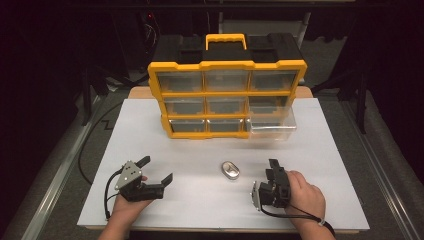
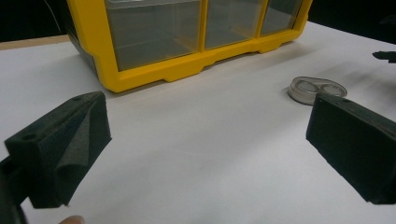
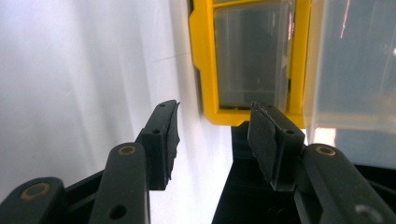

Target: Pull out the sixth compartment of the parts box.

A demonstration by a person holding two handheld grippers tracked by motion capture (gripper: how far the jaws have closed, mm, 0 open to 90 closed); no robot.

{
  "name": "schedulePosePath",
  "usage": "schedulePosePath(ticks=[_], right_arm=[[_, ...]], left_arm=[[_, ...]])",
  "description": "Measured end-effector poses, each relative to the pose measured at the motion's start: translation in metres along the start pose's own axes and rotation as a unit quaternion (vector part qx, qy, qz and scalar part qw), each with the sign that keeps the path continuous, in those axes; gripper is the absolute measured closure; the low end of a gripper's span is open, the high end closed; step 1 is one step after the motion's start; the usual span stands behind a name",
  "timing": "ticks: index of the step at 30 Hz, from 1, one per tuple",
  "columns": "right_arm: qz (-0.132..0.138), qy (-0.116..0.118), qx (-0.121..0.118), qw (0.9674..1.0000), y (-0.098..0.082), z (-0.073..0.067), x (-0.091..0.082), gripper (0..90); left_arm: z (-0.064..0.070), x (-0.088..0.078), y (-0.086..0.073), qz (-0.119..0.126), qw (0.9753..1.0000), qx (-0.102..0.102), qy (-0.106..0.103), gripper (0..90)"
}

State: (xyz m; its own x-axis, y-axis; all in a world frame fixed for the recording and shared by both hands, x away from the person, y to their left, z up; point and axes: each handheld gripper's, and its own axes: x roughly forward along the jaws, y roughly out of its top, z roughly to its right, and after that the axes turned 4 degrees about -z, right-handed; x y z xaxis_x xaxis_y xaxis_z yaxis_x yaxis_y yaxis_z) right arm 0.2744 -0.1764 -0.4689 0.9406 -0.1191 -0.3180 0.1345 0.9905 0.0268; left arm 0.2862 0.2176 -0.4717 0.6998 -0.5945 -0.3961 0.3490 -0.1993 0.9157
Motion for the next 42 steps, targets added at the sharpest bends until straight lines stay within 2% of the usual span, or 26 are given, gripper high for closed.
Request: schedulePosePath(ticks=[3,4,5,6,9,10,12,13,18,21,25,27,28,31,32,34,36,37,42], right_arm=[[-0.002,0.003,0.004,1.0,-0.005,-0.005,0.0,53.4],[0.005,-0.005,-0.001,1.0,-0.007,-0.006,0.002,52.7],[-0.003,0.005,-0.004,1.0,-0.009,-0.006,0.001,52.5],[-0.001,0.003,0.001,1.0,-0.011,-0.008,0.001,51.7],[0.0,0.006,-0.012,0.9999,-0.016,-0.008,0.001,50.4],[-0.006,0.013,-0.007,0.9999,-0.017,-0.009,0.0,49.9],[-0.001,0.007,-0.005,1.0,-0.019,-0.008,0.0,48.8],[-0.004,0.014,-0.012,0.9998,-0.019,-0.007,0.0,48.3],[0.0,0.013,-0.02,0.9997,-0.021,-0.007,0.002,43.3],[-0.008,0.027,-0.017,0.9995,-0.021,-0.007,0.003,38.9],[0.001,0.024,-0.024,0.9994,-0.02,-0.008,0.004,34.0],[-0.006,0.034,-0.023,0.9992,-0.019,-0.009,0.003,30.6],[-0.003,0.026,-0.019,0.9995,-0.019,-0.011,0.004,28.8],[-0.006,0.027,-0.024,0.9993,-0.017,-0.01,0.002,24.3],[0.003,0.021,-0.02,0.9996,-0.017,-0.01,0.002,23.5],[-0.003,0.027,-0.023,0.9994,-0.017,-0.008,-0.001,21.3],[0.004,0.018,-0.016,0.9997,-0.018,-0.008,-0.001,19.3],[-0.001,0.026,-0.018,0.9995,-0.018,-0.007,-0.002,18.4],[0.001,0.015,-0.019,0.9997,-0.021,-0.002,-0.003,11.7]], left_arm=[[0.0,0.001,0.0,-0.003,1.0,0.001,0.001,1.1],[0.0,0.001,0.0,-0.004,1.0,0.002,0.001,1.0],[0.0,0.001,0.0,-0.003,1.0,0.002,0.001,1.0],[0.0,0.001,0.0,-0.007,1.0,0.006,0.0,1.0],[0.001,0.003,-0.001,-0.008,0.9999,0.006,0.0,1.0],[0.001,0.003,-0.001,-0.01,0.9999,0.007,0.0,1.0],[0.002,0.003,-0.001,-0.013,0.9999,0.009,0.001,1.0],[0.002,0.003,-0.001,-0.011,0.9999,0.007,0.001,1.0],[0.002,0.004,-0.001,-0.014,0.9998,0.01,0.001,1.0],[0.002,0.005,-0.001,-0.017,0.9998,0.01,0.0,1.0],[0.002,0.005,-0.001,-0.018,0.9998,0.012,0.002,1.0],[0.002,0.005,-0.001,-0.018,0.9998,0.012,0.003,1.0],[0.001,0.005,-0.001,-0.019,0.9997,0.012,0.004,1.0],[0.001,0.004,-0.001,-0.018,0.9998,0.009,0.004,1.0],[0.001,0.004,-0.001,-0.017,0.9998,0.008,0.004,1.0],[0.001,0.004,-0.001,-0.019,0.9998,0.01,0.004,1.0],[0.001,0.004,-0.001,-0.018,0.9998,0.009,0.004,1.0],[0.001,0.004,-0.001,-0.018,0.9998,0.01,0.004,1.0],[0.001,0.004,-0.001,-0.017,0.9998,0.01,0.005,1.0]])
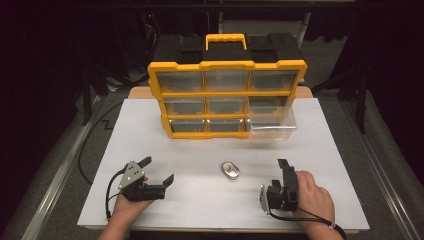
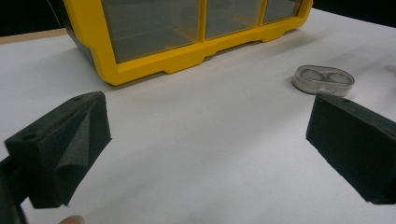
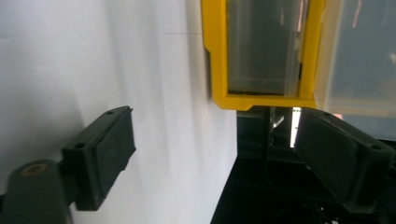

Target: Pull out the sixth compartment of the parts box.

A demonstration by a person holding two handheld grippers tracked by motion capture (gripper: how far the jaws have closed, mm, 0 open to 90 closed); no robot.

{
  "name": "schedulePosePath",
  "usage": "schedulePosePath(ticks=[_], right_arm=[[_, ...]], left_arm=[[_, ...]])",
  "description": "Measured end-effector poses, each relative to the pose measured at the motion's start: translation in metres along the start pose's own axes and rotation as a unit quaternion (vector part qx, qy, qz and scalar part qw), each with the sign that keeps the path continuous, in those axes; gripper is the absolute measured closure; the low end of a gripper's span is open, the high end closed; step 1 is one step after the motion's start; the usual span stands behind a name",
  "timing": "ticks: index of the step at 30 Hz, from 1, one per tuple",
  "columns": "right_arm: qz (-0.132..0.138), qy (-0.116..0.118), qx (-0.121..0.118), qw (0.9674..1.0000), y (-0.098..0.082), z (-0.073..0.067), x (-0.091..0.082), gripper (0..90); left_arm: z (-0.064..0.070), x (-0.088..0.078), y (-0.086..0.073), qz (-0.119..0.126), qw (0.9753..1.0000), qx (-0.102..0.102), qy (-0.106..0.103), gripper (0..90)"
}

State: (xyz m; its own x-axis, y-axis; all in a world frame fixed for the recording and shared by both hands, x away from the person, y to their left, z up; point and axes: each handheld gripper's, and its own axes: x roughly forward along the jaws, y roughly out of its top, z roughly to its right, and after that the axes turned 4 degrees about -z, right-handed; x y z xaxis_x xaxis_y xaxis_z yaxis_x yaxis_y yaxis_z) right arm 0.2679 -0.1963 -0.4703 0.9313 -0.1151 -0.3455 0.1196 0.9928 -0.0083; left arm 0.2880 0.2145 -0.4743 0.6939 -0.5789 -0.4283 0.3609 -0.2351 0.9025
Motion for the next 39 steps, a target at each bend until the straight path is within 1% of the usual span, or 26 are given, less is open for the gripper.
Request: schedulePosePath(ticks=[1,3,4,7,8,9,11,13,14,15,16,19,20,22,24,26,27,28,31,33,34,35,36,37,38,39], right_arm=[[0.003,-0.01,0.004,0.9999,-0.001,0.0,0.0,10.3],[-0.001,-0.009,0.01,0.9999,-0.001,0.0,-0.002,7.1],[0.005,-0.017,0.007,0.9998,-0.001,0.001,-0.002,6.1],[-0.004,-0.003,0.002,1.0,-0.001,0.001,-0.002,0.0],[-0.001,-0.01,0.0,1.0,-0.001,0.0,-0.001,0.0],[-0.002,-0.007,-0.006,1.0,0.0,0.0,0.0,0.0],[0.002,-0.015,0.003,0.9999,0.0,0.0,-0.001,0.0],[0.004,-0.015,0.01,0.9998,0.0,0.001,-0.001,0.0],[0.001,-0.009,0.012,0.9999,0.0,0.002,-0.002,0.0],[0.009,-0.018,0.017,0.9996,-0.001,0.002,-0.002,0.0],[0.009,-0.009,0.024,0.9996,-0.002,0.004,-0.002,0.0],[0.012,0.013,0.061,0.998,-0.004,0.005,0.0,0.0],[0.01,0.014,0.064,0.9978,-0.005,0.005,0.001,0.0],[0.008,0.034,0.083,0.9959,-0.005,0.005,0.003,0.0],[0.012,0.042,0.101,0.9939,-0.006,0.006,0.005,0.0],[0.013,0.049,0.127,0.9906,-0.007,0.007,0.007,0.1],[0.009,0.062,0.141,0.988,-0.008,0.008,0.007,0.1],[0.008,0.065,0.149,0.9867,-0.009,0.008,0.008,0.1],[0.01,0.076,0.19,0.9788,-0.012,0.008,0.011,0.1],[0.013,0.08,0.213,0.9737,-0.014,0.01,0.013,0.1],[0.012,0.087,0.235,0.968,-0.016,0.01,0.013,0.1],[0.014,0.088,0.246,0.9651,-0.017,0.011,0.014,0.1],[0.012,0.094,0.268,0.9586,-0.017,0.01,0.014,0.1],[0.019,0.094,0.274,0.957,-0.019,0.011,0.014,0.1],[0.019,0.1,0.287,0.9526,-0.019,0.011,0.014,0.1],[0.023,0.105,0.303,0.9469,-0.02,0.01,0.014,0.1]], left_arm=[[0.0,0.0,0.0,0.0,1.0,0.0,0.0,1.0],[0.0,0.0,0.0,0.001,1.0,0.0,0.001,1.0],[0.0,0.0,0.0,0.001,1.0,0.0,0.001,1.0],[0.0,-0.001,0.0,0.005,1.0,0.0,0.001,0.9],[0.0,-0.001,0.0,0.007,1.0,-0.001,0.0,0.9],[0.0,-0.002,0.001,0.007,1.0,-0.002,0.0,0.8],[-0.001,-0.002,0.001,0.008,1.0,-0.003,0.0,0.7],[-0.001,-0.002,0.001,0.01,0.9999,-0.007,0.0,0.7],[-0.001,-0.002,0.001,0.008,0.9999,-0.006,0.001,0.6],[-0.001,-0.002,0.001,0.007,0.9999,-0.009,0.002,0.5],[-0.001,-0.002,0.001,0.007,0.9999,-0.01,0.0,0.5],[-0.001,-0.002,0.001,0.01,0.9999,-0.01,0.0,0.3],[-0.001,-0.002,0.0,0.008,1.0,-0.006,0.001,0.3],[-0.001,-0.002,0.0,0.007,1.0,-0.001,0.0,0.3],[0.0,-0.002,0.0,0.006,1.0,-0.001,-0.003,0.3],[0.0,-0.001,0.0,0.006,1.0,0.0,-0.005,0.3],[0.0,-0.001,0.0,0.004,1.0,0.001,-0.005,0.3],[0.0,-0.001,0.0,0.003,1.0,0.0,-0.006,0.3],[-0.001,-0.002,0.0,-0.003,0.9999,-0.011,-0.01,0.3],[-0.002,-0.002,-0.001,-0.007,0.9999,-0.012,-0.007,0.3],[-0.003,-0.003,-0.001,-0.006,0.9999,-0.011,-0.006,0.3],[-0.003,-0.003,-0.001,-0.007,0.9999,-0.011,-0.003,0.3],[-0.003,-0.003,-0.001,-0.008,0.9999,-0.011,-0.003,0.3],[-0.003,-0.003,-0.002,-0.008,0.9999,-0.011,-0.003,0.3],[-0.004,-0.003,-0.002,-0.007,0.9999,-0.012,-0.003,0.3],[-0.004,-0.003,-0.002,-0.007,0.9999,-0.012,-0.003,0.3]])
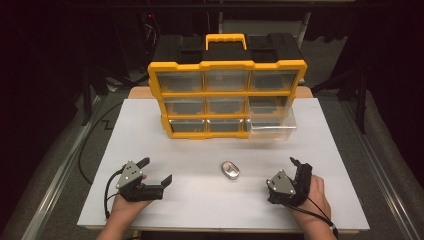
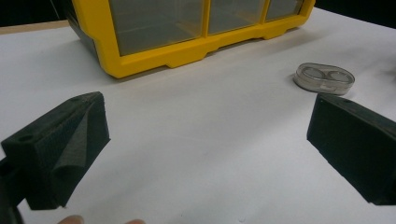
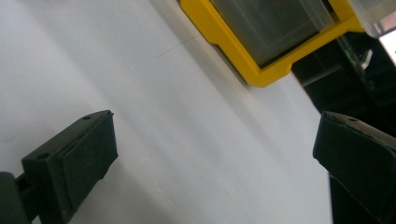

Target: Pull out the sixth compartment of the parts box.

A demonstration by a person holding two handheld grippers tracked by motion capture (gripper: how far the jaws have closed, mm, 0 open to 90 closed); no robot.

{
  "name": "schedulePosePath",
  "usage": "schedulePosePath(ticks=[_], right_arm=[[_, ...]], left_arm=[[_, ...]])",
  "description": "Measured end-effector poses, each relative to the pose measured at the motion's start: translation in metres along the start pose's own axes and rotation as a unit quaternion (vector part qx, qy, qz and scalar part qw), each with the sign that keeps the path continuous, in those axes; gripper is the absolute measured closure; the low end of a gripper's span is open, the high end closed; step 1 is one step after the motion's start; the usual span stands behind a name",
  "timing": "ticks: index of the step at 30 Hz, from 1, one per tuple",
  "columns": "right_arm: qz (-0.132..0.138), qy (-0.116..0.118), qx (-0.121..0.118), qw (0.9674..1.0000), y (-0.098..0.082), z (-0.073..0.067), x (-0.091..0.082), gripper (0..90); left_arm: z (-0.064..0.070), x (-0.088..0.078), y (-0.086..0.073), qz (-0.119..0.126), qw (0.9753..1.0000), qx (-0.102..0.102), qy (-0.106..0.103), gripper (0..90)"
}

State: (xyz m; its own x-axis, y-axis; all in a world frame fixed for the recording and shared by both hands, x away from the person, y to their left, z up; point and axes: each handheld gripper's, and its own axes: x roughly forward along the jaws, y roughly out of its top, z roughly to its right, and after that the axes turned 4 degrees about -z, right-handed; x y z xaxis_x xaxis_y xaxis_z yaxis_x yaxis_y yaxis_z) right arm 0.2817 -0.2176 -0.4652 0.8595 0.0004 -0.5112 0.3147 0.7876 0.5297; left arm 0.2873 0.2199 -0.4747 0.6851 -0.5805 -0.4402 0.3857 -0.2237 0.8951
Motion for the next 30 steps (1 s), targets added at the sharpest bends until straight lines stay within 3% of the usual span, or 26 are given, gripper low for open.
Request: schedulePosePath(ticks=[5,8,11,14,19,20,21,23,24,25,27,28,30], right_arm=[[0.016,0.029,0.071,0.997,-0.005,0.003,-0.001,0.1],[0.028,0.058,0.124,0.9902,-0.01,0.007,-0.002,0.1],[0.041,0.08,0.158,0.9833,-0.017,0.01,-0.004,0.1],[0.056,0.107,0.201,0.9723,-0.022,0.013,-0.006,0.1],[0.082,0.147,0.262,0.9501,-0.027,0.018,-0.006,0.1],[0.087,0.153,0.276,0.9451,-0.028,0.018,-0.006,0.1],[0.091,0.155,0.283,0.9423,-0.029,0.019,-0.006,0.1],[0.101,0.165,0.307,0.9318,-0.031,0.021,-0.007,0.1],[0.106,0.166,0.314,0.9289,-0.032,0.022,-0.007,0.1],[0.112,0.173,0.327,0.9224,-0.033,0.024,-0.007,0.1],[0.122,0.18,0.342,0.9143,-0.034,0.027,-0.008,0.1],[0.125,0.18,0.342,0.9139,-0.035,0.028,-0.008,0.1],[0.129,0.168,0.334,0.9184,-0.035,0.029,-0.009,0.1]], left_arm=[[0.0,-0.001,0.0,0.003,1.0,-0.003,0.001,0.3],[0.0,-0.001,-0.001,0.002,1.0,-0.007,-0.004,0.3],[0.001,-0.001,0.0,-0.001,1.0,-0.006,-0.006,0.4],[0.001,-0.001,0.0,0.001,1.0,-0.008,-0.003,0.3],[-0.001,-0.002,0.0,-0.002,1.0,-0.007,-0.002,0.5],[-0.002,-0.002,0.0,-0.002,1.0,-0.007,-0.001,0.5],[-0.003,-0.002,0.0,-0.001,1.0,-0.009,0.002,0.5],[-0.004,-0.002,0.0,0.004,0.9999,-0.015,0.004,0.5],[-0.004,-0.003,0.001,0.004,0.9998,-0.019,0.006,0.5],[-0.005,-0.003,0.001,0.006,0.9997,-0.024,0.007,0.5],[-0.006,-0.003,0.001,0.0,0.9995,-0.031,0.005,0.5],[-0.005,-0.002,0.001,-0.002,0.9994,-0.033,0.006,0.5],[-0.005,-0.001,0.001,-0.009,0.9996,-0.027,0.005,0.5]])
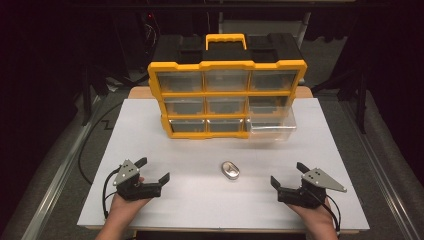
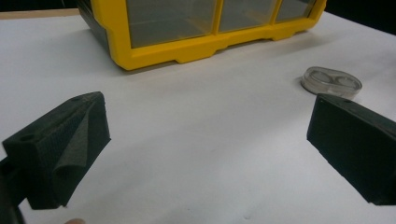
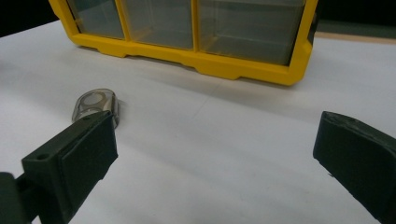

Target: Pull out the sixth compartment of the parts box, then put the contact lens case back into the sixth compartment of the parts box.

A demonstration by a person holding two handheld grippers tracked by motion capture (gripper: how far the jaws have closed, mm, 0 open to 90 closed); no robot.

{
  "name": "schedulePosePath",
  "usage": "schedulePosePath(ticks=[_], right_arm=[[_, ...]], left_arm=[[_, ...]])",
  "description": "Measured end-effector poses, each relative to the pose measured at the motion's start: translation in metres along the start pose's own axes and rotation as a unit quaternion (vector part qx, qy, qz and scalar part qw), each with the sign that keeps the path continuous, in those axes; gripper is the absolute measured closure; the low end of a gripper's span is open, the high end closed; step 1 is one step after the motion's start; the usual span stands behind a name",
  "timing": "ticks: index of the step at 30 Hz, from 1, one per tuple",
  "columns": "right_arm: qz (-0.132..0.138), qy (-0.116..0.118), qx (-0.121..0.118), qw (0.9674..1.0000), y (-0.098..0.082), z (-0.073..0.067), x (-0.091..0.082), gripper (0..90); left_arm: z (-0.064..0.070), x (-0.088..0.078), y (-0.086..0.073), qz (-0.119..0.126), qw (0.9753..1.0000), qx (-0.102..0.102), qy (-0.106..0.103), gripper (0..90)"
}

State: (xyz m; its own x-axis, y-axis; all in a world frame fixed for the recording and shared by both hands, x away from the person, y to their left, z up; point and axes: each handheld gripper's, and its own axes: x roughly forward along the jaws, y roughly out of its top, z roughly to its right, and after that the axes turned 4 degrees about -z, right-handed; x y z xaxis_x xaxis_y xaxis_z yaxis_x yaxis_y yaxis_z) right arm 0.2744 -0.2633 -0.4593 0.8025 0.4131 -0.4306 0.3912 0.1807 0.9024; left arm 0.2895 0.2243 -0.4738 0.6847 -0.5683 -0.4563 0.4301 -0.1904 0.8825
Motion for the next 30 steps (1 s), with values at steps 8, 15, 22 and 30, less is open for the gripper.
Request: schedulePosePath(ticks=[8,15,22,30], right_arm=[[-0.004,-0.013,-0.007,0.9999,0.0013,0.0066,-0.003,0.1],[-0.003,-0.017,-0.015,0.9997,0.0021,0.0038,-0.0041,0.1],[-0.004,-0.02,-0.015,0.9997,0.003,0.0014,-0.0044,0.1],[-0.016,-0.019,-0.034,0.9991,0.0002,0.0005,-0.0035,0.1]], left_arm=[[0.0043,0.002,0.002,-0.01,0.9999,0.011,-0.004,0.6],[0.004,0.0014,0.0026,0.0,1.0,0.001,-0.007,0.6],[0.0027,0.0014,0.0024,-0.004,1.0,0.008,-0.004,0.5],[0.0023,0.0011,0.0024,0.005,1.0,0.009,-0.001,0.5]])
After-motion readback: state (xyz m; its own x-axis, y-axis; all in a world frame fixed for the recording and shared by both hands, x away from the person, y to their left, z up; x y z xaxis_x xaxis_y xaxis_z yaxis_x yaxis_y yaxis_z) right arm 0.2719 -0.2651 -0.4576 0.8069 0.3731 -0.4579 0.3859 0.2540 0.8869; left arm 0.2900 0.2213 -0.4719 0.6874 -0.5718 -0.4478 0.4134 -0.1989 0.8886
